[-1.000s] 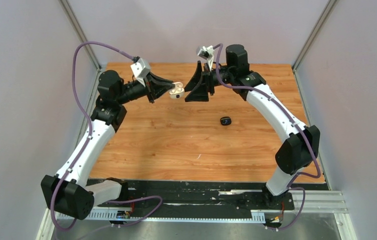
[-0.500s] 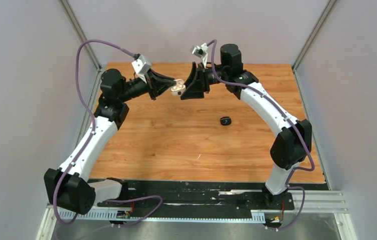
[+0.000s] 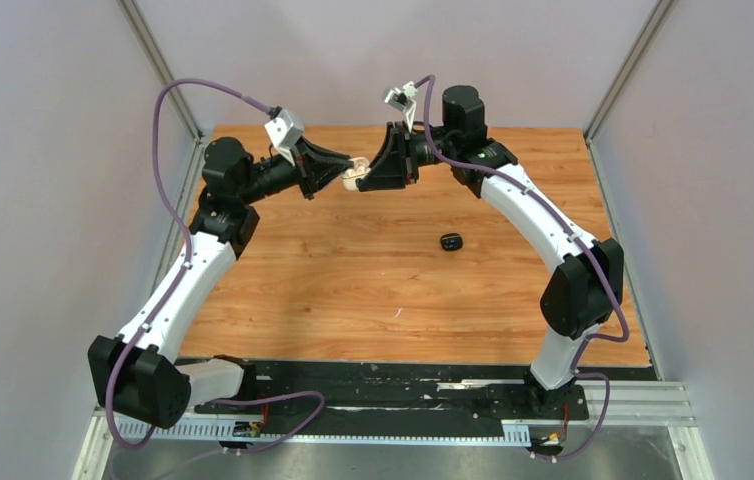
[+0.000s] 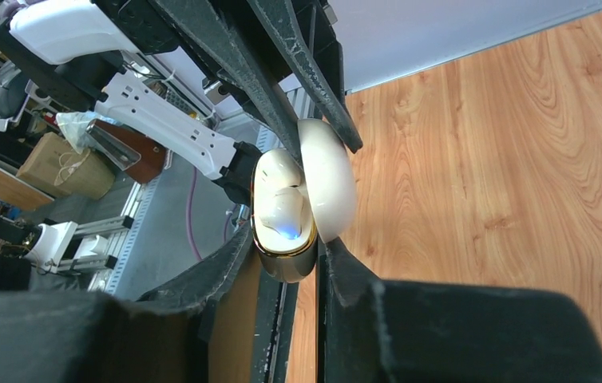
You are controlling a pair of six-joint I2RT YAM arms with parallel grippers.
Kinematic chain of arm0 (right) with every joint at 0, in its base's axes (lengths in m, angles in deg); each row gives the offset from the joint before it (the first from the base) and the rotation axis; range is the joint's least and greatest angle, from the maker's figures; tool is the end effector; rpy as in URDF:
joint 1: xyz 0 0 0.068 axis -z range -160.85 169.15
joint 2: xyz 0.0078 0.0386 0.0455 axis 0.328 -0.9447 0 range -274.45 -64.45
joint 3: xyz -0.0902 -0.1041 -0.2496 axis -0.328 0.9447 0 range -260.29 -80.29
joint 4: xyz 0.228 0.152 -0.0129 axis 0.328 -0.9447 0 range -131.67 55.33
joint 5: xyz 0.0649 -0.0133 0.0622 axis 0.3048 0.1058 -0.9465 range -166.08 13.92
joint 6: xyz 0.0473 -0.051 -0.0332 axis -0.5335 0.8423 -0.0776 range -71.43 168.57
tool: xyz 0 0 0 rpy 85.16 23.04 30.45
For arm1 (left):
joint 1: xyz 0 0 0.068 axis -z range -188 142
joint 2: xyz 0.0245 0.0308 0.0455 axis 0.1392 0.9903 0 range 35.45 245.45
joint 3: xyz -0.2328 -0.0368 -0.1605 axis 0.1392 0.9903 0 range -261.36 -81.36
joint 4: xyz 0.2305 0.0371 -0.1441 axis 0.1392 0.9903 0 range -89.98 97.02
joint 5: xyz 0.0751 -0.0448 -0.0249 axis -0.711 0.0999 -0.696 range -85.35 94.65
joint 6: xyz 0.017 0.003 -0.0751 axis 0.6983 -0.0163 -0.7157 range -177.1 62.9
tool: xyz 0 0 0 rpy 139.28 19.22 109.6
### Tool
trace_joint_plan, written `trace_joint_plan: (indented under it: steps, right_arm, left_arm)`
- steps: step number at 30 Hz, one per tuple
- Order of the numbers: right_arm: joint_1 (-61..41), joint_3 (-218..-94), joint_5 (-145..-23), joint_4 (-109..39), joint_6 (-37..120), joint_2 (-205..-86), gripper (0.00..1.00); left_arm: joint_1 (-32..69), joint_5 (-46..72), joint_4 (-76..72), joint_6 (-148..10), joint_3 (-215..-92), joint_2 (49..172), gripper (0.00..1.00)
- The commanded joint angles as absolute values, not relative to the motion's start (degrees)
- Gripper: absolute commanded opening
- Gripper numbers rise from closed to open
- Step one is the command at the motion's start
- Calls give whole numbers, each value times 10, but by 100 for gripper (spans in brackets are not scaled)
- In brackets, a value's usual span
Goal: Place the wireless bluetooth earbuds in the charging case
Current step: Close the charging case.
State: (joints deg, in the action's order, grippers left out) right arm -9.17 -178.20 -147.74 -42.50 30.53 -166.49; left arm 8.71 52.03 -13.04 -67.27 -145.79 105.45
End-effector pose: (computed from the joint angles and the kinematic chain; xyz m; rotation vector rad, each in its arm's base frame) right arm 0.3513 0.2602 0.4057 -1.1295 1.5857 1.6513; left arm 0.2792 -0.1342 0.4236 0.7764 1.3533 -0.9652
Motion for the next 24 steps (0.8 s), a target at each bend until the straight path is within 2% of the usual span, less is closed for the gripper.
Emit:
trace_joint_plan:
  steps: [1, 2, 4, 5, 6, 7, 9, 14, 20, 24]
  right_arm:
    - [-91, -1789, -1474, -397, 303, -1666, 0]
    - [-90, -1785, -1474, -397, 306, -1665, 0]
    - [-88, -1779, -1476, -395, 311, -1664, 0]
    - [-87, -1776, -1478, -395, 315, -1663, 0]
    - [-86, -1773, -1480, -395, 320, -1662, 0]
    - [-86, -1771, -1481, -395, 326, -1659, 0]
    - [-85, -1768, -1481, -395, 337, -1656, 0]
    - [-85, -1771, -1481, -405, 369, -1653, 0]
    - [-85, -1803, -1455, -446, 440, -1657, 0]
    - [-86, -1821, -1453, -452, 444, -1668, 0]
  left_arm:
    - [93, 513, -140, -671, -1489, 1049, 0]
    - [93, 513, -133, -668, -1493, 1047, 0]
    - [93, 514, -118, -665, -1500, 1045, 11]
    - [93, 505, -110, -666, -1503, 1044, 29]
    - [93, 497, -89, -674, -1513, 1042, 38]
    - [93, 474, -76, -677, -1520, 1042, 53]
    - [93, 448, -39, -686, -1542, 1044, 66]
    - [85, 475, 16, -759, -1589, 1067, 78]
    - [50, 577, 44, -882, -1615, 1139, 84]
    - [37, 645, -11, -952, -1611, 1177, 84]
